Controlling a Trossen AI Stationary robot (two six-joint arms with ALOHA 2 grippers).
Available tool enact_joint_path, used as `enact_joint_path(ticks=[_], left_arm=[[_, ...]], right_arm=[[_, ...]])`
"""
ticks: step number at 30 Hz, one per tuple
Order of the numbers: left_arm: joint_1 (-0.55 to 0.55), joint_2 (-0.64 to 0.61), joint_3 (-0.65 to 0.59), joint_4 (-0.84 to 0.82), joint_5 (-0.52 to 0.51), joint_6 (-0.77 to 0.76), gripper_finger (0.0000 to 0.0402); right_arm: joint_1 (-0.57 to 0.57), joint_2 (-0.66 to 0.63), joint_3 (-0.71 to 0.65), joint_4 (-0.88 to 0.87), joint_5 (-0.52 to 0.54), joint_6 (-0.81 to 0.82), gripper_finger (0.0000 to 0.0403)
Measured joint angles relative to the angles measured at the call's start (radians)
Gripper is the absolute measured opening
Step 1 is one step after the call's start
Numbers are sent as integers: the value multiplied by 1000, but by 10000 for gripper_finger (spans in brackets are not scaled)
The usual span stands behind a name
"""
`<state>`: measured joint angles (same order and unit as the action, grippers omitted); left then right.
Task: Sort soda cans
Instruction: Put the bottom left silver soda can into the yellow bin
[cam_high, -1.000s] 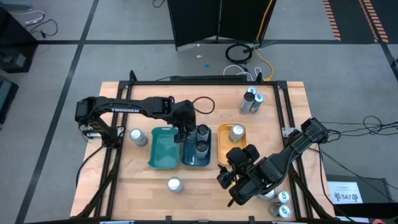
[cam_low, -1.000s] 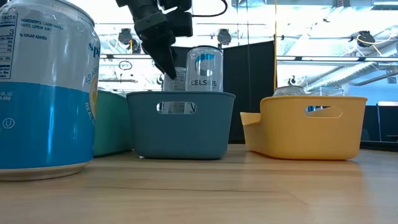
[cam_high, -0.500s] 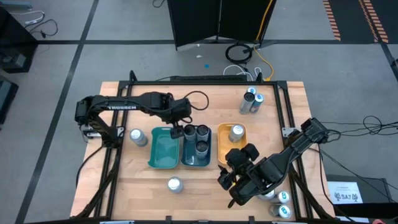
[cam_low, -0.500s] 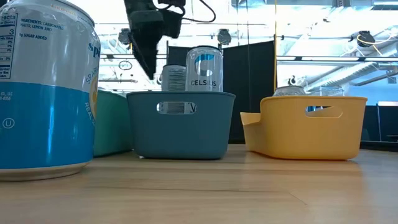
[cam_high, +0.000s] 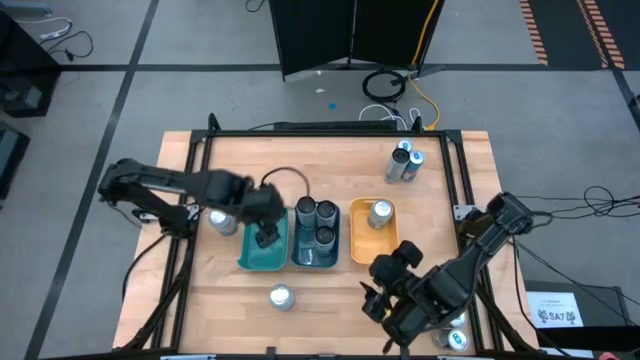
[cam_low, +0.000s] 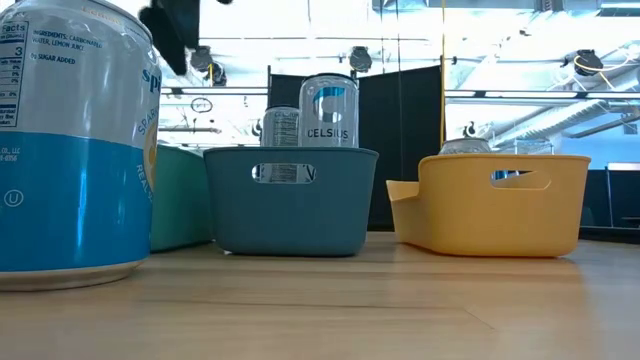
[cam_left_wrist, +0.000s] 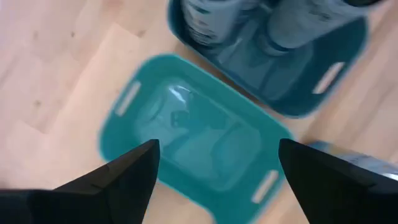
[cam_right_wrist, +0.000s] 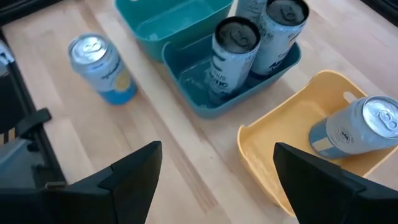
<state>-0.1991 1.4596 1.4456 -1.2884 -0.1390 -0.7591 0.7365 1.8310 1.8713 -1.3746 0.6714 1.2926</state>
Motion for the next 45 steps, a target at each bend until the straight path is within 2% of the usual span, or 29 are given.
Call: enact_joint_path(ticks=[4,10,14,22,26,45], left_arm=[[-144,-2,0,35,-29,-224,338],[-306,58,0,216,-50,-498,338],[-382,109,0,272,-55,-649,338],[-474,191,0,274,-53,-933,338],[-478,224,0,279,-52,-989,338],[-443,299,0,309,-37,-1008,338]], right_arm=[[32,0,0,0,5,0,302],[74,0,0,1,7,0,302],[100,0,0,1,8,-15,302],[144,0,0,4,8,-21,302],[150,0,0,5,8,-17,302],[156,0,0,14,8,-3,302]])
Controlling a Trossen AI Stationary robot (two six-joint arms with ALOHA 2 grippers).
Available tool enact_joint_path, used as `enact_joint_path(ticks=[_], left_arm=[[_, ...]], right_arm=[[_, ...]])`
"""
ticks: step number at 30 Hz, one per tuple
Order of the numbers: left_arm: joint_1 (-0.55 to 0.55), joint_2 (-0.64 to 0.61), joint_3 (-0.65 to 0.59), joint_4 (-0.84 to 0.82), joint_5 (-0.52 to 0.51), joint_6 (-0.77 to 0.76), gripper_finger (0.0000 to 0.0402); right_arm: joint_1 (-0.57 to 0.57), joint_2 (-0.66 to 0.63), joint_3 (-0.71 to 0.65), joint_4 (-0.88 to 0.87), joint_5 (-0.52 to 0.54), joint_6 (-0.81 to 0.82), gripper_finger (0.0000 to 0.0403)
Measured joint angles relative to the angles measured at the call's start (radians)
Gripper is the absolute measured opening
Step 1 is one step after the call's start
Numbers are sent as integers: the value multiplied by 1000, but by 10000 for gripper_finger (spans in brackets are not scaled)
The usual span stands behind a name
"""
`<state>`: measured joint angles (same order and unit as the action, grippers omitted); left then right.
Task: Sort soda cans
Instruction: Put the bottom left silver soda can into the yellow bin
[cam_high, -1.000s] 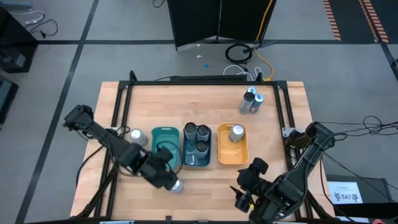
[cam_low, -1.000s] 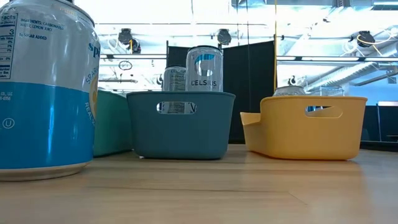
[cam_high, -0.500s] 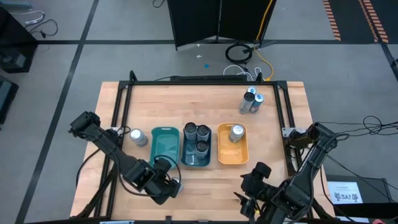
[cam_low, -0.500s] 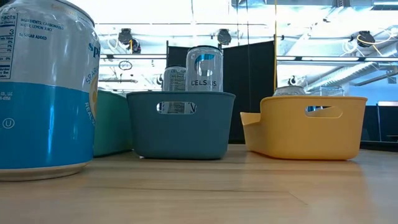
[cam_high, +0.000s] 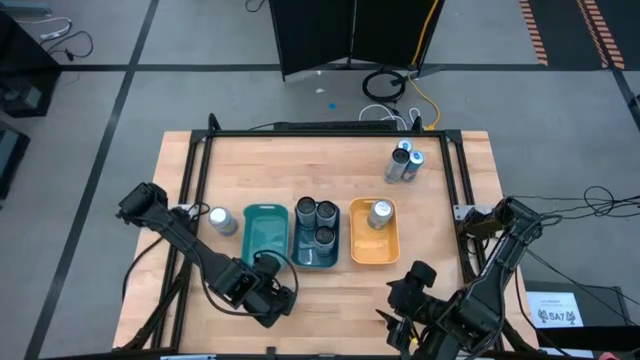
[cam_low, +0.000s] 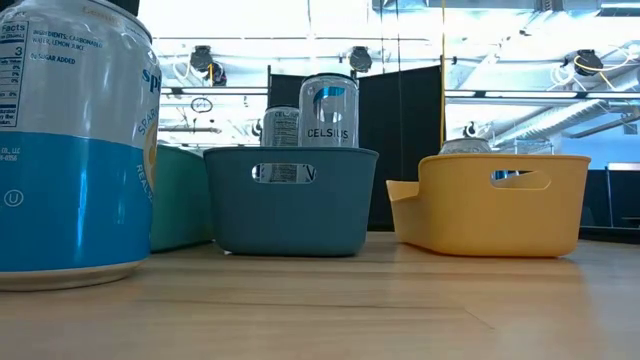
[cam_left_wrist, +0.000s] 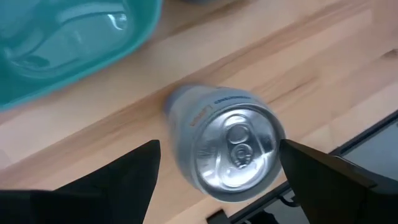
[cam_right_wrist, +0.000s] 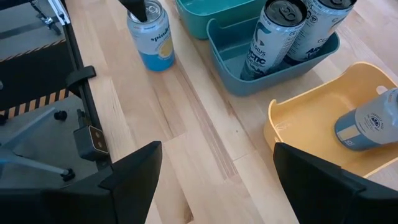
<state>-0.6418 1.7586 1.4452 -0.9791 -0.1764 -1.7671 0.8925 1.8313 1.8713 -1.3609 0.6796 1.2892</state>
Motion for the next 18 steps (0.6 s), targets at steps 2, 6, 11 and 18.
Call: enact_joint_path(ticks=[2,6,11,18], left_arm=[[0,2,0,16,-1,0,338],[0,2,0,29,-8,2,338],[0,2,0,32,-10,27,338],[22,1,0,120,-68,96,338]], right_arm=[[0,0,0,0,0,0,302],[0,0,0,0,0,0,302],[0,0,0,0,0,-14,302],[0,0,0,0,0,-16,302]])
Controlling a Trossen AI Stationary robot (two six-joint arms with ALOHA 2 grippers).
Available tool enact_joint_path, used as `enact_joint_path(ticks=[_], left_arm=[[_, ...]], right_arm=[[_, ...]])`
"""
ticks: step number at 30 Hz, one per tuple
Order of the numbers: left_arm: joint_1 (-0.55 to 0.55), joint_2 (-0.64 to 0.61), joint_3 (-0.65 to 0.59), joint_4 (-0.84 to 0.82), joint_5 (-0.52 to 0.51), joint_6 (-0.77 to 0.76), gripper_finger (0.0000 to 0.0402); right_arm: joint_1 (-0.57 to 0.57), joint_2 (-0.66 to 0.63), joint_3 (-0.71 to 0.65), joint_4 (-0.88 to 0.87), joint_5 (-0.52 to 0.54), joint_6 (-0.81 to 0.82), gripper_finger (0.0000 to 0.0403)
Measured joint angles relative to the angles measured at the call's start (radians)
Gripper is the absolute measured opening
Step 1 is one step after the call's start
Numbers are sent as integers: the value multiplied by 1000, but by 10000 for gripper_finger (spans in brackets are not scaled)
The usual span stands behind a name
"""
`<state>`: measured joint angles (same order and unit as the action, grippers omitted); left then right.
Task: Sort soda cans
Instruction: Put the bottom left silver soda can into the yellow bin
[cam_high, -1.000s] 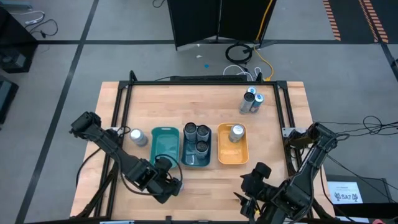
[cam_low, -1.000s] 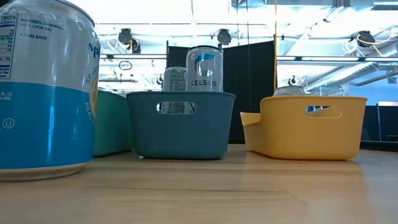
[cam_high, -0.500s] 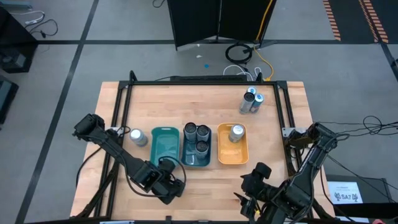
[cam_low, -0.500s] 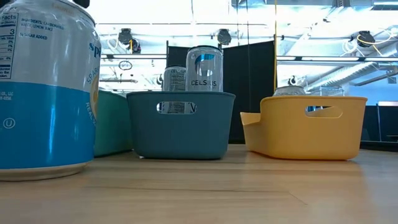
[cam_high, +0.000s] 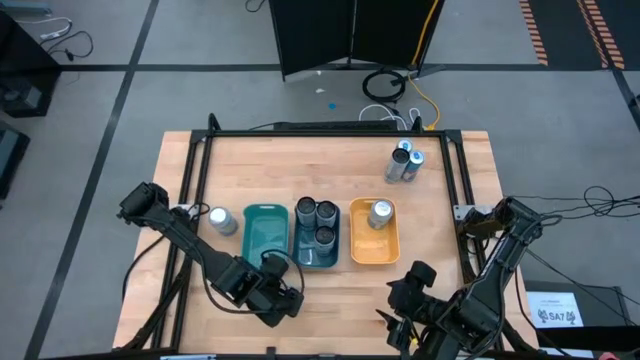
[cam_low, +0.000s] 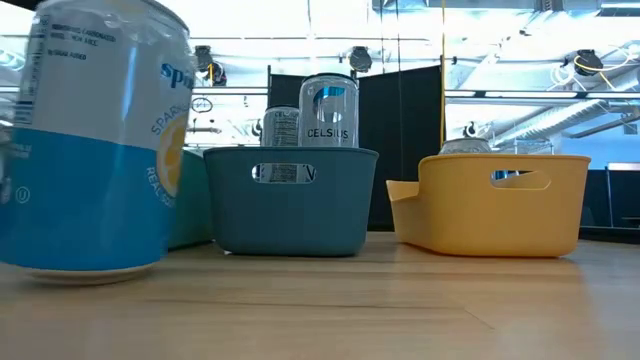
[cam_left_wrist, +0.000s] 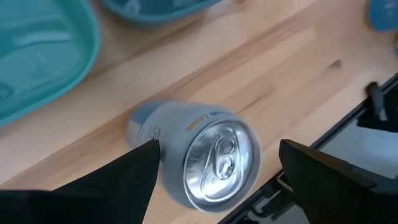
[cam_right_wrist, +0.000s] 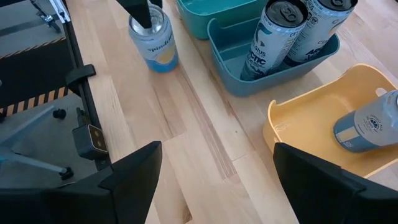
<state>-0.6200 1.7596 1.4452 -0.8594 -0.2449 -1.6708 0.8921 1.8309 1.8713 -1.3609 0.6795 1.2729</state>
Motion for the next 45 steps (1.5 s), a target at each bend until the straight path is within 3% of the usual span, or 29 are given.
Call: enact_joint_path(ticks=[25,33,37,43,45], left_arm=[[86,-20,0,-13,-2,201,338],[104,-69,64,-75,-72,325,338],[119,-109,109,-159,-73,505,338],[127,-176,128,-287,6,1079,338],[126,-192,128,-341,7,1163,338]], right_arm=[[-3,0,0,98,1,-29,302],[-11,0,0,120,2,-72,302],[-32,0,0,115,4,-115,302],[-111,0,0,152,23,-212,302],[-147,4,0,198,26,-267,302]])
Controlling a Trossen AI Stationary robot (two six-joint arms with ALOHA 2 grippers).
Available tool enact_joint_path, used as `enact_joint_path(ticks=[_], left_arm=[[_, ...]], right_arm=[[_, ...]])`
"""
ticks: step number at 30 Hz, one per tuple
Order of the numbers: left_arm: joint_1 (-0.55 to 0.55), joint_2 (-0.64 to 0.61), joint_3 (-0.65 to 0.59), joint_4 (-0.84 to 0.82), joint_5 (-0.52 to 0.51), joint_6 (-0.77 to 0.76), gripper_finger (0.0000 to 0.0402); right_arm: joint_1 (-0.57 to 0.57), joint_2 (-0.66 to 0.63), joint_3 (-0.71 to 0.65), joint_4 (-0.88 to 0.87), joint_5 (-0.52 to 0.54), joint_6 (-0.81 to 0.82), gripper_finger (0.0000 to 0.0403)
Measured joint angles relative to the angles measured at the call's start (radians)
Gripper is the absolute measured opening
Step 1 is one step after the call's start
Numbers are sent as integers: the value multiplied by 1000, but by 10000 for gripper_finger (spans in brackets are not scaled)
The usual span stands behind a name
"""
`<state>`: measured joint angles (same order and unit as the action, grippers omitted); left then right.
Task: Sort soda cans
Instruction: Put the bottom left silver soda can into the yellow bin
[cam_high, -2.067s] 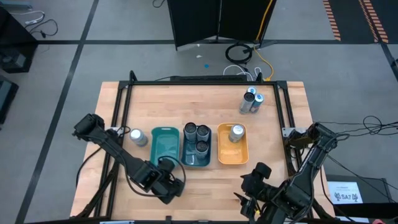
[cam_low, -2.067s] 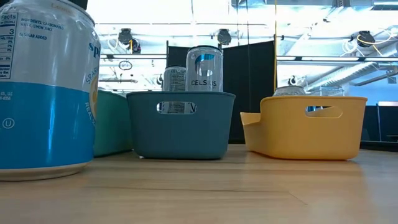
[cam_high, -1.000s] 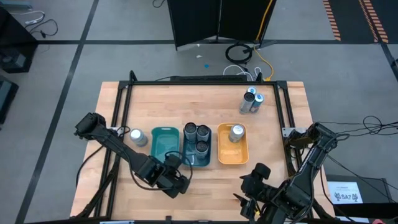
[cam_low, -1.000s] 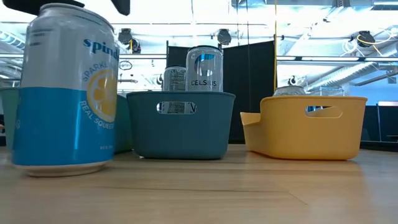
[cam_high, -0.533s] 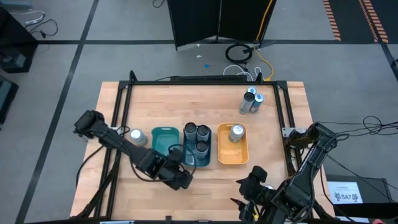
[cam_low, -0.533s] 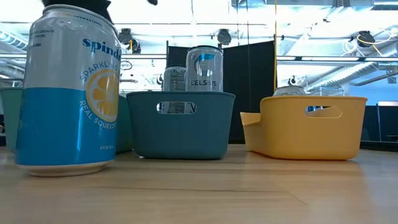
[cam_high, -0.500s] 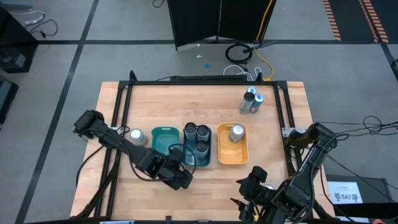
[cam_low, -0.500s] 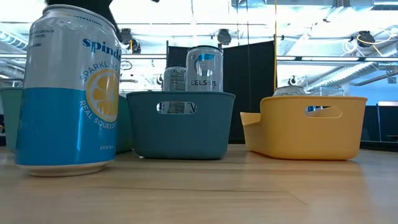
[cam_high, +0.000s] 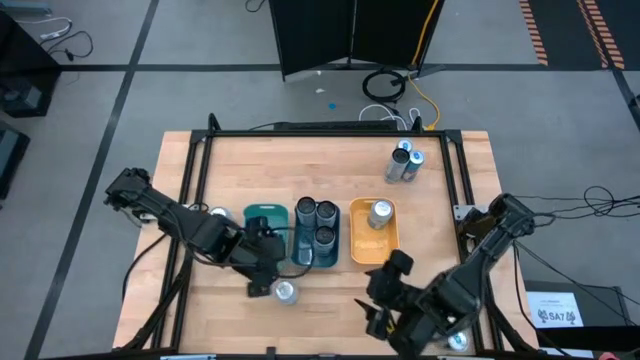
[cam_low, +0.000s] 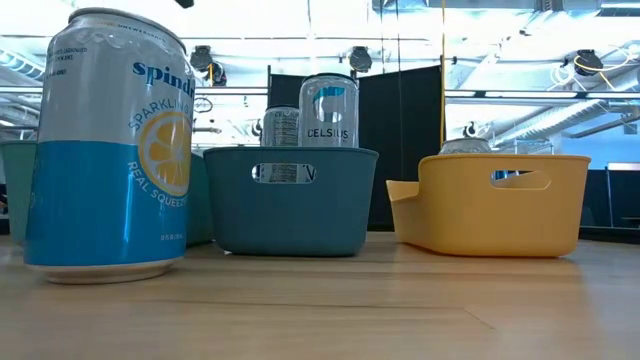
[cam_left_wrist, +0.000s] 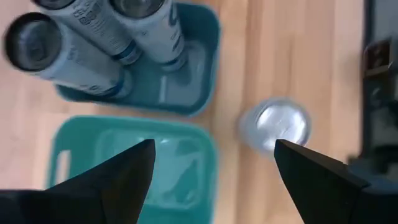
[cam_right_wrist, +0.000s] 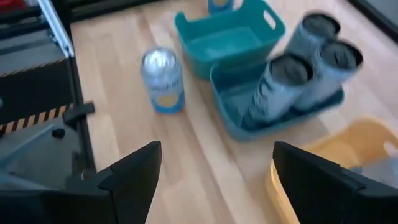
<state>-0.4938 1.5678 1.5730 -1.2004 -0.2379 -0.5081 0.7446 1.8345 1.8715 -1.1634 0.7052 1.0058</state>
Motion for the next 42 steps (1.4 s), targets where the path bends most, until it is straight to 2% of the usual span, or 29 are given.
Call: enact_joint_path(ticks=[3,6,8,11,14,19,22,27,31,34,37,42], left_arm=[[-1,-18,-7,-118,-4,18,338],[-21,-52,-68,-183,-79,20,338],[-48,-102,-150,-136,-131,18,338],[-82,-219,-304,2,-141,16,338],[-108,-344,-446,77,-114,-32,338],[-147,-519,-575,83,-51,-133,338],[-171,-590,-609,87,-39,-142,338],[-190,-656,-644,85,-33,-141,338],[-190,-669,-647,84,-41,-137,338],[-190,-669,-647,83,-52,-133,338],[-190,-669,-647,83,-54,-133,338],[-190,-668,-647,84,-56,-132,338]], right_arm=[[-57,12,0,102,0,-122,302],[-107,36,0,240,-11,-280,302],[-138,54,0,336,-43,-378,302],[-177,78,0,442,-85,-472,302],[-217,96,0,512,-128,-514,302],[-291,132,0,618,-236,-532,302],[-320,159,1,665,-293,-545,302],[-341,203,19,669,-320,-552,302],[-344,274,82,670,-357,-631,302],[-344,344,124,665,-432,-682,302],[-343,401,153,662,-475,-681,302],[-338,444,185,642,-472,-643,302]])
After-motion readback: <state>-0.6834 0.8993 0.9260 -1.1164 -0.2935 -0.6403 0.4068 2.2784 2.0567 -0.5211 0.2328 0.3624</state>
